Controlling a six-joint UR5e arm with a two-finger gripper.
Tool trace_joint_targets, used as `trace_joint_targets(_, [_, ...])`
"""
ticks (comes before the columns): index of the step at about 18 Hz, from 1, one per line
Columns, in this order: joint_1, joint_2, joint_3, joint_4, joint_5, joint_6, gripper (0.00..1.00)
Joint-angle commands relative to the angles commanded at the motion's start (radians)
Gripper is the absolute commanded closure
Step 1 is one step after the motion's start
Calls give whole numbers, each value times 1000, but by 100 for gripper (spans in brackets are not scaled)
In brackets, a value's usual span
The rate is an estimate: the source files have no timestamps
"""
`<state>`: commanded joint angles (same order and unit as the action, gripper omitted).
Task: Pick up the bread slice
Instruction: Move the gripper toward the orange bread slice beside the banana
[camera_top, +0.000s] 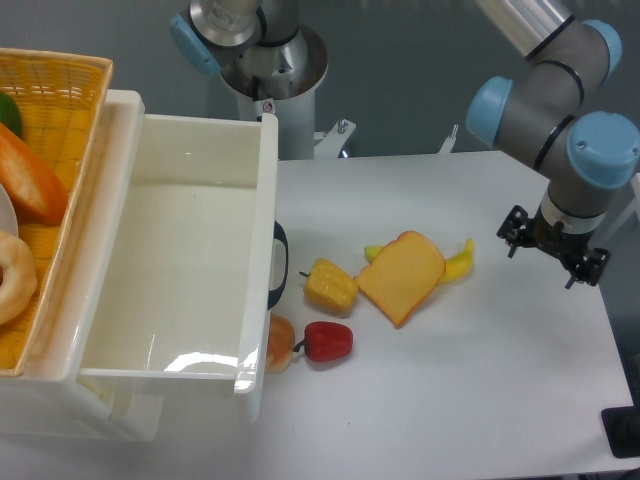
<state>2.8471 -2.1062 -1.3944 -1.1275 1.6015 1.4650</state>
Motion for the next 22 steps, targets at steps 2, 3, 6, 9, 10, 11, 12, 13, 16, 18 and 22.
trace_joint_targets(2, [0,0,-9,0,0,0,0])
trace_joint_targets(3, [0,2,-11,0,-3,0,0])
trace_joint_targets(6, [-5,6,-37,0,-6,-11,0])
trace_joint_targets(9, [-3,17,-64,5,-8,-11,0])
trace_joint_targets(10, [-3,17,-75,5,-11,-9,0])
trace_joint_targets(11, [-3,15,-92,8,-12,-11,0])
trace_joint_targets(12, [-2,15,-104,8,-17,-12,0])
trace_joint_targets(13, [-2,15,-112,8,-24,-14,0])
trace_joint_targets(16, [-3,18,-137,6,-73,-76,0])
trace_joint_targets(18, [-2,17,-137,5,-113,-133,0])
trace_joint_targets(22, [-6,5,-138,-3,-186,-242,0])
